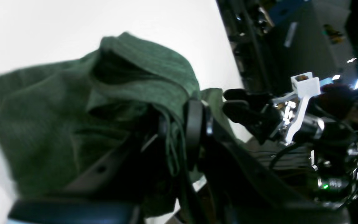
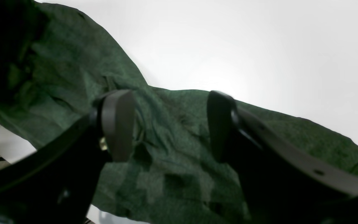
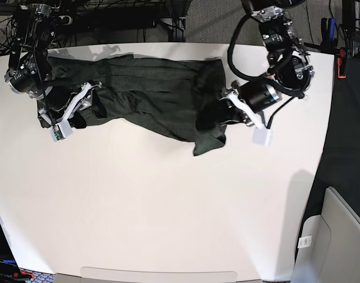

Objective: Fold the T-shirt properly
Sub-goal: 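Release the strip and move both grippers to the strip's two ends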

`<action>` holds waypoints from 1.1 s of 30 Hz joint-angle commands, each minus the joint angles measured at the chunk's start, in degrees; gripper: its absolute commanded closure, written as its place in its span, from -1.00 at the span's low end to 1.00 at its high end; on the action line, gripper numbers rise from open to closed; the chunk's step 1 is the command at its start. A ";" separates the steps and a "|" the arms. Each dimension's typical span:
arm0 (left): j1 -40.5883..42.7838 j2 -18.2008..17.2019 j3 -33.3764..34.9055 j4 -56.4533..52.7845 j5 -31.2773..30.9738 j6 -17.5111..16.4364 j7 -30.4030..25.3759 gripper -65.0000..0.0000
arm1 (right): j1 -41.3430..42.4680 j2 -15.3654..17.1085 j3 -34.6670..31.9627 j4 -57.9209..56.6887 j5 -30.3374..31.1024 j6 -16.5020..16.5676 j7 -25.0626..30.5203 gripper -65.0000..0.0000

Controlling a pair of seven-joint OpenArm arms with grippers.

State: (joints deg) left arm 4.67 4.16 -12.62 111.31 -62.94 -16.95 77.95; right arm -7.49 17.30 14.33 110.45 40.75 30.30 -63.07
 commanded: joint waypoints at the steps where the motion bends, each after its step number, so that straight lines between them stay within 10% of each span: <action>1: -1.55 1.15 0.53 0.47 -2.07 0.11 -0.37 0.88 | 0.58 1.38 0.40 1.06 1.05 0.33 1.13 -0.16; 14: -1.72 4.84 4.14 -12.27 -2.43 0.11 -0.81 0.84 | 0.50 1.82 4.71 1.50 4.48 0.33 1.13 -0.16; 28: -1.81 4.84 10.91 -15.61 -2.43 0.11 -0.72 0.15 | 0.50 1.65 5.06 1.50 5.36 0.33 1.13 -0.16; 33: -1.81 -1.13 10.73 -11.48 -2.25 0.20 -0.90 0.15 | -0.38 1.73 5.06 1.50 5.36 0.33 1.13 -0.16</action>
State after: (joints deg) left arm 3.60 2.74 -1.76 98.87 -63.40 -16.75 76.51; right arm -8.45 18.26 19.05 110.83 44.91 30.44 -63.09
